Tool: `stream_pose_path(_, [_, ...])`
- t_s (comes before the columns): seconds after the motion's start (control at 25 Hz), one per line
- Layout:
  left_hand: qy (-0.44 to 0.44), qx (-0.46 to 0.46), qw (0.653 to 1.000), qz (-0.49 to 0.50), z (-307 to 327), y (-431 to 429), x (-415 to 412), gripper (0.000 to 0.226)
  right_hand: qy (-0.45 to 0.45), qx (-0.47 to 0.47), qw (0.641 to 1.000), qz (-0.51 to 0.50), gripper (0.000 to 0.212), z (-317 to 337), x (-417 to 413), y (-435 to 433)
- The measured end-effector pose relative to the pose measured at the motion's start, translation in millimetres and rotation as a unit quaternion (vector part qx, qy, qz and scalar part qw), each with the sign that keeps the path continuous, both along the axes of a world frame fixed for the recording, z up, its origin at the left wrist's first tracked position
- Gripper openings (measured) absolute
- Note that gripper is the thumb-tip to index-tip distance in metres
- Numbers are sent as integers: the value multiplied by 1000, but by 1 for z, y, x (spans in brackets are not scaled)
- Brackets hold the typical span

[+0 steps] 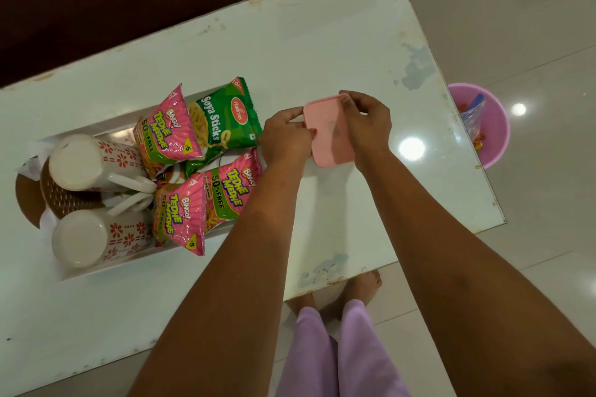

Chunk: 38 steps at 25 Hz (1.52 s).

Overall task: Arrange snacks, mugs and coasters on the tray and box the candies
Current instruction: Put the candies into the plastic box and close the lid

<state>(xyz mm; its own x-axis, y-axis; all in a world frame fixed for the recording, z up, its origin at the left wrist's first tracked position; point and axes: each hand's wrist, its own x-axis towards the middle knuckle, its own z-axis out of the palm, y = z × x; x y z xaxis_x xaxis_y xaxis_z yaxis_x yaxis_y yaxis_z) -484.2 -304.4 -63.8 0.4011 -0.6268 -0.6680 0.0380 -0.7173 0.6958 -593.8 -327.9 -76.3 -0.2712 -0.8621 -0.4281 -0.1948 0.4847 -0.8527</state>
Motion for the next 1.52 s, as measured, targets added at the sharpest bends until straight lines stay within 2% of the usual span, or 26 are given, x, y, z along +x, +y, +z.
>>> stream_pose_path(0.12, [10,12,1000,8,0,-1,1,46,-29,0,999,-30,14,-3,0,-2])
stream_pose_path(0.28, [4,13,1000,18,4,-4,0,44,-14,-23,999,-33,14,-3,2,-4])
stream_pose_path(0.48, [11,-5,998,67,11,19,-9,37,-36,1,998,-49,23,1,-8,12])
stream_pose_path(0.64, [44,5,996,72,9,49,-20,42,19,-7,1000,0,27,-8,-23,47])
stream_pose_path(0.92, [25,17,997,70,8,43,-19,23,85,-24,993,79,35,-11,-21,49])
stream_pose_path(1.04, [-11,17,998,53,16,44,-21,23,62,2,995,83,36,-5,-21,47])
stream_pose_path(1.16, [-100,5,995,9,23,49,-22,22,33,21,996,85,36,-1,-21,47])
stream_pose_path(1.24, [-158,-15,987,17,25,57,-16,21,15,3,995,102,37,0,-13,51])
stream_pose_path(1.36, [-223,-29,974,14,27,70,-8,20,47,-46,989,131,35,0,4,59])
stream_pose_path(1.52, [-275,-13,961,-36,32,73,-7,22,64,-37,990,119,35,-3,9,66])
